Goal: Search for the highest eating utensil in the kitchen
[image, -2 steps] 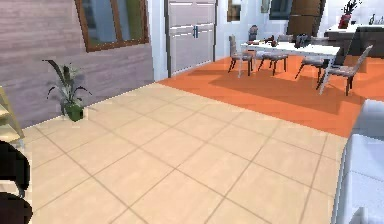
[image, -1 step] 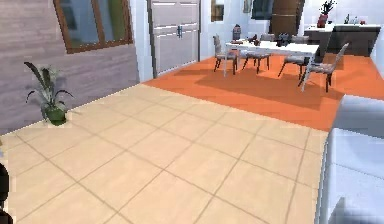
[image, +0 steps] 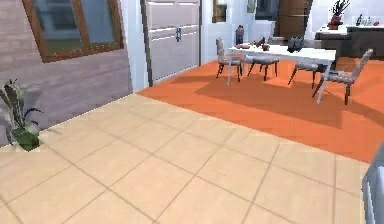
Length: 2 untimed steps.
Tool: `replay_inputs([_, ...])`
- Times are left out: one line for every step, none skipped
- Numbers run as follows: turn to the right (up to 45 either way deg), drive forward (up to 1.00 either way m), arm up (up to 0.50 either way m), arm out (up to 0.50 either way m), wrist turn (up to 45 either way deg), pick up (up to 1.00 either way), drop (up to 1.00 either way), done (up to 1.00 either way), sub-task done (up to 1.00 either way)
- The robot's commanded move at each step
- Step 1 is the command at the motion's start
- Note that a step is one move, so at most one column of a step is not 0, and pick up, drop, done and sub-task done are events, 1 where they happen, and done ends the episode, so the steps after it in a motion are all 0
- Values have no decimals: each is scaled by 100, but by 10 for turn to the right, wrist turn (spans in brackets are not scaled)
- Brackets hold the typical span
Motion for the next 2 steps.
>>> replay_inputs([150, 0, 0, 0, 0, 0, 0, 0, 0])
replay_inputs([0, 100, 0, 0, 0, 0, 0, 0, 0])
